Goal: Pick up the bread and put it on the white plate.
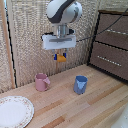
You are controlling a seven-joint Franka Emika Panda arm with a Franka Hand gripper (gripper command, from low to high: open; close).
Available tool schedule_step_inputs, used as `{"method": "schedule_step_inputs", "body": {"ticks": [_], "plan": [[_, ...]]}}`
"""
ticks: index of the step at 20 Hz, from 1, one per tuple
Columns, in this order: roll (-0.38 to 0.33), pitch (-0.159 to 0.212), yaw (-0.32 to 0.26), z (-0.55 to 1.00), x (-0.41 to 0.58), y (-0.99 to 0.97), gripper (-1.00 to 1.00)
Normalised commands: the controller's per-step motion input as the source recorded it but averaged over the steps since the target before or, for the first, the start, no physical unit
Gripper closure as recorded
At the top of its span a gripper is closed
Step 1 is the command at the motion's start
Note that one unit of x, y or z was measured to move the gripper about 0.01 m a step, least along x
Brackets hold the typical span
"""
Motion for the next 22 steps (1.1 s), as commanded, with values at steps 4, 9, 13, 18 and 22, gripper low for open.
{"method": "schedule_step_inputs", "body": {"ticks": [4,9,13,18,22], "plan": [[0.006,0.000,0.002,0.02,-0.389,0.89,1.00],[0.017,-0.014,0.047,-0.14,-0.018,0.86,1.00],[0.008,-0.002,0.057,-0.15,0.059,0.87,1.00],[0.002,0.000,0.059,-0.14,0.265,0.87,1.00],[0.000,0.000,0.057,-0.07,0.403,0.86,1.00]]}}
